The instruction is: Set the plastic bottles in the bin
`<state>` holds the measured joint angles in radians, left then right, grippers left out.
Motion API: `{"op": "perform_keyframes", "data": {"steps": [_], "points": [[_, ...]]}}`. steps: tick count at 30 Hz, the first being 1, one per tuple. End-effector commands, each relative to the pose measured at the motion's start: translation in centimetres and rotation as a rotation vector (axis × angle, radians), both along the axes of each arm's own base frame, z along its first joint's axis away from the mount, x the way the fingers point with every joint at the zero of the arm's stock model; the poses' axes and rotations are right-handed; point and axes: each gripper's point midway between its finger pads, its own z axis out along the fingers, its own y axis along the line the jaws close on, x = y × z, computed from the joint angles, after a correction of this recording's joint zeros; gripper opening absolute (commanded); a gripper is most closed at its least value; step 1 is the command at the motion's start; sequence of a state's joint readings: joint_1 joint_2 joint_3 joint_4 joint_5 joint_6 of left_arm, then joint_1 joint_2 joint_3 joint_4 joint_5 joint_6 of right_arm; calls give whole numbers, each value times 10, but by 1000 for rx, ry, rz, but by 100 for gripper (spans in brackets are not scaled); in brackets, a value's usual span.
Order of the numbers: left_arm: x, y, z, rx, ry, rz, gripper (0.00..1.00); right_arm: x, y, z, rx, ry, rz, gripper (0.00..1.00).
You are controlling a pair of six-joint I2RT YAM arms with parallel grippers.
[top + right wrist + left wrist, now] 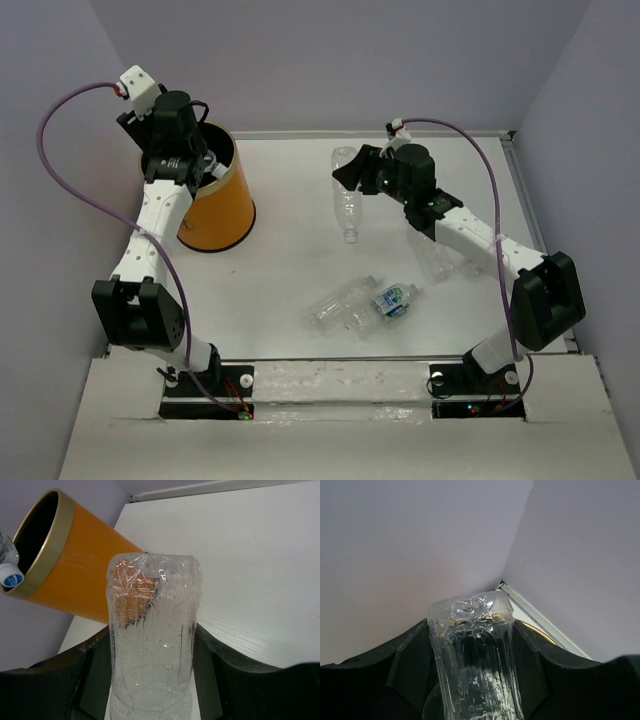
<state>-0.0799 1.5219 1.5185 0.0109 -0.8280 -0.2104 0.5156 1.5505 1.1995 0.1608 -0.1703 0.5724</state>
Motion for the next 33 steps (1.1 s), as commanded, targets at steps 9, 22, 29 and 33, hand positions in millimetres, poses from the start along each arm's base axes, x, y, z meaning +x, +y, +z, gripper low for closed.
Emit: {"op": "perform_keyframes", "data": {"steps": [9, 22, 29, 33], "points": [[-70, 37, 100, 26, -286, 159, 21, -32, 92, 119, 125, -235, 197, 31], [-42, 43, 59, 106, -224, 219, 29, -34, 136, 178, 197, -334, 265, 31], [-33, 11, 53, 10, -275, 25, 99, -14, 154, 216, 258, -418, 262, 31], [-47, -12, 68, -64, -312, -139, 99, 2, 176, 232, 309, -470, 286, 31]]}}
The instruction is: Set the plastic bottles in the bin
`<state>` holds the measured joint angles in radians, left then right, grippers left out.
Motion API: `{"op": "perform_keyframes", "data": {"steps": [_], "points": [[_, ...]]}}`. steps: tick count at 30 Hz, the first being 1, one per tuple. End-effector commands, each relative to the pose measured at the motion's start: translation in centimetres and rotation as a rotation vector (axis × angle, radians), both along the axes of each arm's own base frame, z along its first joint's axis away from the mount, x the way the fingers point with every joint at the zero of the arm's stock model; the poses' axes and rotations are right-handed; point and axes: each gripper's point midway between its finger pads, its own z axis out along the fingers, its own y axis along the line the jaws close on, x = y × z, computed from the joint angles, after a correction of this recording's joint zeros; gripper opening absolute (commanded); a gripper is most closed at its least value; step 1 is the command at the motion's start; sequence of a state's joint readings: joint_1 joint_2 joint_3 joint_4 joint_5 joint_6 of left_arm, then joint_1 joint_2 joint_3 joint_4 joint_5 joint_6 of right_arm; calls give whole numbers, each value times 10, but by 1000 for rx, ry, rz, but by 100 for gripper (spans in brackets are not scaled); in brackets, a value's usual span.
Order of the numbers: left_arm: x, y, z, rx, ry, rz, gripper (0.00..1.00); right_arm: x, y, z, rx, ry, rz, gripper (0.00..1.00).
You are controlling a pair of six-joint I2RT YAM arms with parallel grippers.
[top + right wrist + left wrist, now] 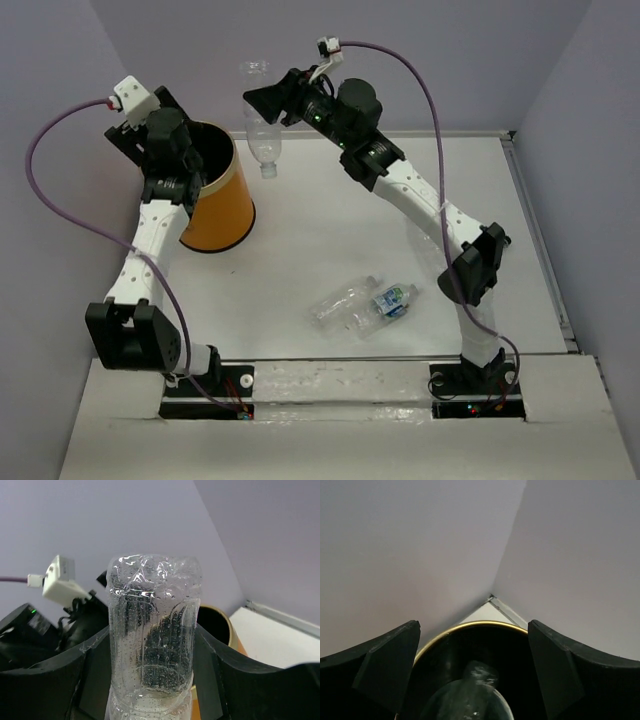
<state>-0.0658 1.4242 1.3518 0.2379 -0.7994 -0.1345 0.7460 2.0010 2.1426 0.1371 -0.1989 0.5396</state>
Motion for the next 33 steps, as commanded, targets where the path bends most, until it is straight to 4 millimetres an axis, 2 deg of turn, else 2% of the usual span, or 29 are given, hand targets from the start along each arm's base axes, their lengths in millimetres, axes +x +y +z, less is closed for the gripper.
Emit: {"op": "perform_keyframes", "data": {"steps": [1, 2, 4, 5, 6, 8, 9, 10, 11, 12, 13, 15, 16, 17, 19, 20, 21, 23, 24, 25, 29, 31, 33], "points": [[-42, -27, 62, -136, -225, -196, 99, 8, 21, 29, 92, -79, 42, 31], [-38, -35, 54, -156, -203, -239, 99, 10, 24, 33, 114, -89, 49, 30], [-54, -55, 54, -206, -209, -358, 99, 16, 31, 36, 171, -102, 62, 29], [-71, -62, 62, -223, -239, -406, 99, 14, 29, 50, 240, -149, 67, 28], [-78, -69, 58, -238, -237, -448, 99, 14, 29, 52, 273, -168, 74, 28], [-97, -86, 32, -297, -206, -541, 99, 17, 30, 60, 355, -214, 49, 28], [-101, -94, 1, -327, -144, -571, 99, 13, 35, 61, 373, -228, 54, 28], [-107, -98, -11, -347, -131, -589, 99, 15, 34, 63, 398, -251, 43, 28], [-121, -101, -10, -349, -153, -614, 99, 11, 38, 64, 440, -282, 43, 28], [-125, -102, -38, -382, -103, -609, 99, 8, 40, 68, 470, -282, 24, 28], [-131, -106, -46, -395, -92, -627, 99, 10, 38, 69, 486, -294, 8, 28], [-147, -105, -53, -395, -97, -630, 99, 3, 47, 67, 515, -309, -2, 28], [-157, -103, -64, -398, -80, -620, 99, 7, 42, 69, 536, -317, -39, 28], [-161, -101, -67, -391, -73, -609, 99, 6, 46, 65, 538, -304, -47, 27], [-171, -96, -75, -373, -41, -583, 99, 23, 42, 54, 557, -262, -125, 27], [-175, -91, -76, -365, -38, -562, 99, 23, 45, 50, 572, -253, -137, 27], [-181, -90, -72, -355, -50, -560, 99, 35, 46, 36, 580, -226, -174, 27], [-189, -93, -72, -355, -39, -578, 99, 45, 50, 20, 581, -198, -196, 29], [-192, -95, -75, -360, -23, -589, 99, 51, 56, 6, 566, -184, -202, 30], [-195, -100, -74, -365, -26, -617, 99, 49, 64, -3, 548, -176, -198, 31], [-201, -112, -78, -362, 4, -687, 99, 58, 78, -33, 458, -181, -209, 33], [-202, -125, -80, -362, 28, -760, 99, 52, 88, -40, 427, -189, -189, 33], [-204, -135, -82, -363, 63, -820, 99, 54, 93, -49, 373, -214, -193, 40]]}}
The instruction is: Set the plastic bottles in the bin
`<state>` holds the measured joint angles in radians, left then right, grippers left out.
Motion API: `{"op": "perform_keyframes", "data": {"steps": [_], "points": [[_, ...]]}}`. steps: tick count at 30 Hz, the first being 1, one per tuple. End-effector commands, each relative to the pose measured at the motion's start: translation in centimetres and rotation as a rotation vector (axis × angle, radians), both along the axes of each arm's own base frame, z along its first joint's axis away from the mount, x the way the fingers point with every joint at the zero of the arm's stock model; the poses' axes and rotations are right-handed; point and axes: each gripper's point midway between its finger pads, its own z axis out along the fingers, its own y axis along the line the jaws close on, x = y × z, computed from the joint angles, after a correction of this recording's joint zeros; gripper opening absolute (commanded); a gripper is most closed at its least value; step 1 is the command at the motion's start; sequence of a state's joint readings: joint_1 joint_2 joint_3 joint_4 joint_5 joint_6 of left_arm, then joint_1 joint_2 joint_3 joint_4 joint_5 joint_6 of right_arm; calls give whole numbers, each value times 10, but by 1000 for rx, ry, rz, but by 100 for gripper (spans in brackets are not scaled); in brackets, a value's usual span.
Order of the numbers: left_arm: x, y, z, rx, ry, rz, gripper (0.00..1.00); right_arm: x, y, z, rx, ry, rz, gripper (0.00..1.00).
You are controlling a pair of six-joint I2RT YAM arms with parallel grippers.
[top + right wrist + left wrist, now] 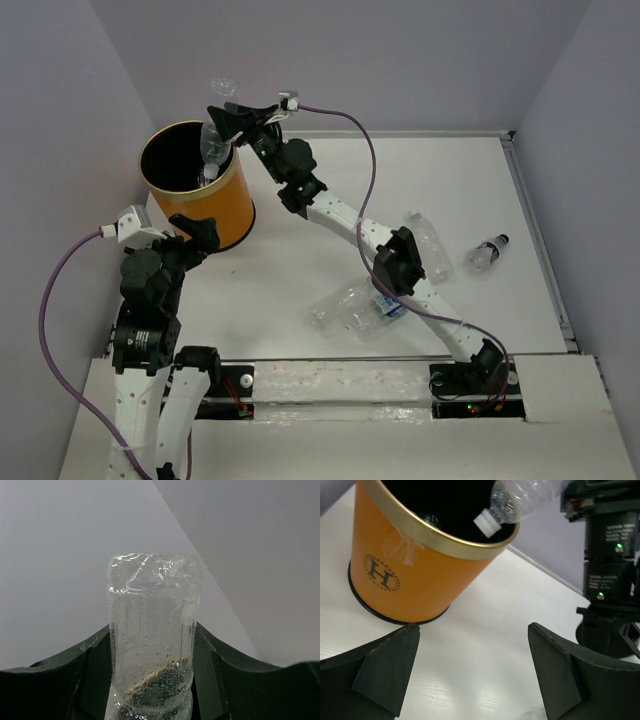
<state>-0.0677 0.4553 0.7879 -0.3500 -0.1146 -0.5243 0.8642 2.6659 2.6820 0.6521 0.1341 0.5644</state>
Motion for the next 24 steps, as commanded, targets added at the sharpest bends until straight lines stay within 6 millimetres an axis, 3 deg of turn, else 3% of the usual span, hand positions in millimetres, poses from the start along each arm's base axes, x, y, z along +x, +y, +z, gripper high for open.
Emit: {"op": "perform_keyframes", "data": {"steps": [1, 4, 7, 12, 13, 14, 16, 17, 18, 19, 20, 21, 22, 23, 24], "points": [[-9, -32, 10, 27, 10, -197, 99, -10, 6, 2, -57, -78, -39, 52], [-15, -36, 13, 44, 8, -230, 99, -13, 7, 2, -104, -105, -44, 81], [-19, -43, 10, 62, 18, -283, 99, -25, 12, 14, -137, -124, -16, 94], [-20, -63, -7, 75, 57, -418, 99, -37, 3, 34, -212, -126, -9, 97], [-22, -73, -7, 72, 49, -476, 99, -51, -13, 66, -195, -152, -14, 97], [-20, -78, -17, 59, 73, -510, 99, -47, -10, 42, -273, -116, -20, 97], [-19, -92, -17, 30, 59, -586, 99, -55, -25, 40, -319, -91, -34, 97], [-23, -105, -26, -4, 77, -666, 99, -67, -42, 31, -366, -56, -35, 95], [-24, -113, -22, -33, 51, -712, 99, -62, -63, 25, -385, -25, -67, 91], [-23, -116, -30, -51, 63, -726, 99, -77, -95, 51, -363, -22, -87, 85], [-23, -118, -32, -59, 61, -732, 99, -75, -105, -7, -430, 104, -67, 82], [-22, -121, -35, -73, 67, -734, 99, -66, -135, -22, -436, 163, -96, 80], [-21, -123, -35, -74, 62, -742, 99, -72, -151, -38, -444, 209, -79, 77], [-24, -132, -39, -78, 74, -777, 99, -86, -179, -30, -411, 246, -77, 69], [-24, -137, -39, -86, 74, -786, 99, -82, -206, -86, -477, 361, -106, 66]]}}
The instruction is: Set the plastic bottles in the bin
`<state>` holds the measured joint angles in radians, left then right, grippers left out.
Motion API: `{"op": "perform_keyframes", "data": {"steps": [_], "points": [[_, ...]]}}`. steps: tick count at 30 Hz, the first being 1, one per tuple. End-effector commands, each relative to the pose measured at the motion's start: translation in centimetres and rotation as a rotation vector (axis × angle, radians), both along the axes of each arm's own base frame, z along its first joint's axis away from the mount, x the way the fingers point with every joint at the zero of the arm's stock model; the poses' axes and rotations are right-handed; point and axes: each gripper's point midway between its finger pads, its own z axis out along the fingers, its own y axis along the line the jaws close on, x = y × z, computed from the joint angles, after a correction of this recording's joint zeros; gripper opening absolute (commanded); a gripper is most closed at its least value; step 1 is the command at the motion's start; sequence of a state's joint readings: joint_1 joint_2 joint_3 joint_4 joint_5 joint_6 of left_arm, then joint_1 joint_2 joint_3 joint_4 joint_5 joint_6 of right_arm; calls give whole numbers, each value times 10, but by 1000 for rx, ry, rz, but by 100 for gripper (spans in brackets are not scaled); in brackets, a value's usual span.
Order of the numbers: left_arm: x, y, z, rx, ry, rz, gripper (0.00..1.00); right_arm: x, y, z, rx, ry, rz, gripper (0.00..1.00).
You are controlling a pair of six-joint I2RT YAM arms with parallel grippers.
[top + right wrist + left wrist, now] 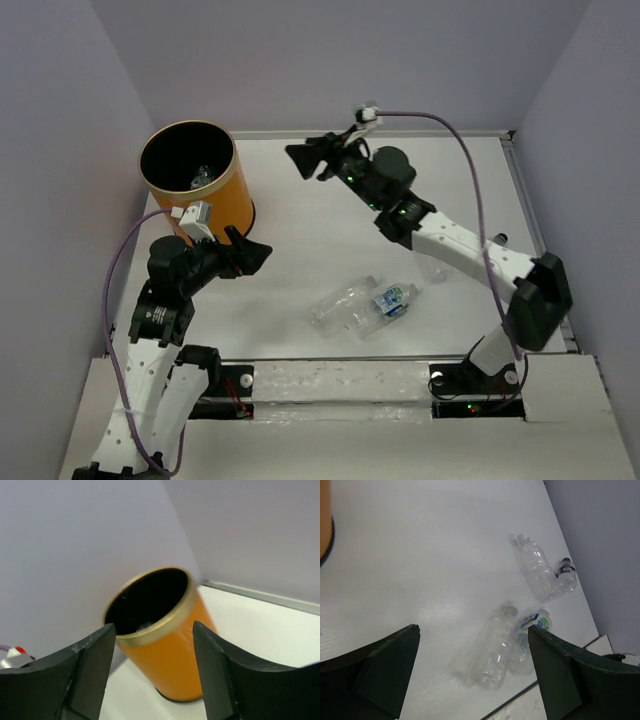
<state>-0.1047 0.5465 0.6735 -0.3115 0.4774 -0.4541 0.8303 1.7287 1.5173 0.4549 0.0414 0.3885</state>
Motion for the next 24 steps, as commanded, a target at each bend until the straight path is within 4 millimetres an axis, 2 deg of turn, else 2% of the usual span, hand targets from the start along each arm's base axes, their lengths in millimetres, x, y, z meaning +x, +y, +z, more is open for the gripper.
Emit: {"op": "perform_keyframes", "data": {"steps": [1, 3, 4, 5, 6, 7, 8, 9, 10, 11, 12, 13, 14, 15, 17, 19, 20, 24], "points": [[-8, -42, 14, -57, -51, -166, 99, 4, -102, -93, -69, 280, -147, 65], [-10, -55, 8, -36, -29, -183, 99, -8, -133, -124, -121, 357, -198, 65], [-4, -57, 5, -14, -23, -149, 99, -21, -158, -142, -146, 389, -252, 64], [-13, -78, -4, 6, 10, -211, 99, -30, -175, -161, -190, 437, -285, 61], [-8, -80, -10, 42, 16, -175, 99, -44, -191, -171, -205, 455, -310, 60], [-16, -94, -13, 53, 32, -229, 99, -49, -199, -169, -209, 465, -321, 60], [-18, -108, -22, 107, 52, -237, 99, -64, -211, -198, -272, 543, -339, 60], [-19, -115, -27, 138, 59, -240, 99, -71, -218, -205, -289, 564, -352, 63], [-13, -113, -34, 194, 64, -189, 99, -77, -229, -205, -282, 575, -374, 68], [-11, -118, -32, 220, 58, -181, 99, -87, -237, -221, -320, 622, -388, 81], [-16, -130, -47, 283, 77, -214, 99, -90, -245, -224, -315, 643, -420, 91], [-12, -133, -45, 311, 64, -197, 99, -92, -254, -227, -318, 661, -451, 98], [-10, -139, -60, 375, 79, -215, 99, -102, -263, -232, -333, 712, -480, 100], [-14, -149, -61, 402, 68, -237, 99, -105, -268, -233, -343, 727, -493, 100], [-15, -163, -82, 483, 91, -279, 99, -120, -273, -240, -364, 781, -487, 100], [-17, -178, -86, 517, 85, -317, 99, -134, -277, -250, -391, 835, -473, 100], [-17, -184, -97, 552, 104, -333, 99, -138, -280, -253, -388, 858, -484, 100], [-17, -202, -107, 573, 95, -384, 99, -155, -297, -258, -390, 902, -529, 100]]}}
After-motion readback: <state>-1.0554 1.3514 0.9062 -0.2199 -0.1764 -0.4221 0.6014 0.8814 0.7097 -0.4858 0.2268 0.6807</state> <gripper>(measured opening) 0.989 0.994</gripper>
